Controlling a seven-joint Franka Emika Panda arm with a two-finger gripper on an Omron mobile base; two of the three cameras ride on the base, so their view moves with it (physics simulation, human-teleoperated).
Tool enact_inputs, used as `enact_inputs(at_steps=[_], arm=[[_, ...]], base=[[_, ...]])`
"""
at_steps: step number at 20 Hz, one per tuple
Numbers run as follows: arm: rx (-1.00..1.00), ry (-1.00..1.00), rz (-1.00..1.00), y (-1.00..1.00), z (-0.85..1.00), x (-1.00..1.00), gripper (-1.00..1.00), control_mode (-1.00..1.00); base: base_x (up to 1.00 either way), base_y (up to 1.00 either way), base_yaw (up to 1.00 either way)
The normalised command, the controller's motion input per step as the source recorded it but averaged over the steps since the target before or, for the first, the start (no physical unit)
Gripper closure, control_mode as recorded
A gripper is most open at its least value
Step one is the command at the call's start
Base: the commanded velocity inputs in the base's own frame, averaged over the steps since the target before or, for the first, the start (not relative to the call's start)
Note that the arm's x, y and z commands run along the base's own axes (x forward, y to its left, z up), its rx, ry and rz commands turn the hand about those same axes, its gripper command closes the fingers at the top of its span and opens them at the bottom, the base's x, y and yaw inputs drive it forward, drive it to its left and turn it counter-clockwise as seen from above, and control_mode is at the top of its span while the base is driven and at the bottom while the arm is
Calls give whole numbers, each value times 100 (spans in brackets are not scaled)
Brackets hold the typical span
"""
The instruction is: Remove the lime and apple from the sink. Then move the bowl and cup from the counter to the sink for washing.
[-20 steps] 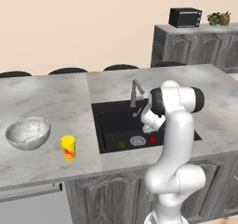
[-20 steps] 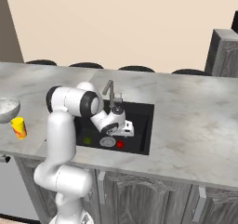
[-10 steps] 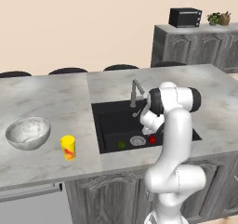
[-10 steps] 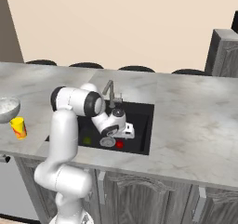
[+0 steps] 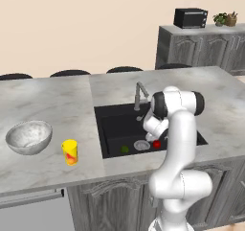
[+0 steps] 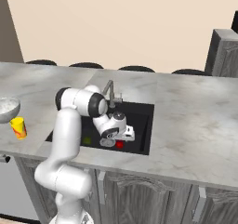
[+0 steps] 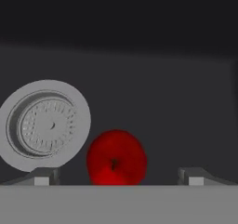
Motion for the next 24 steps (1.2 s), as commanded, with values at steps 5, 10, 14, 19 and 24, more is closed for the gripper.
enact_inputs(at_steps=[5,10,14,19,24], arm=[[0,0,0,0,-20,8,-100,-100],[0,0,0,0,-18,8,-100,-100],[0,0,0,0,-17,10,-100,-100],[0,0,0,0,-16,11,-100,-100],[0,0,-1,-1,-15,6,-100,-100]], base=[[0,0,0],[0,0,0],[0,0,0],[0,0,0],[0,0,0]])
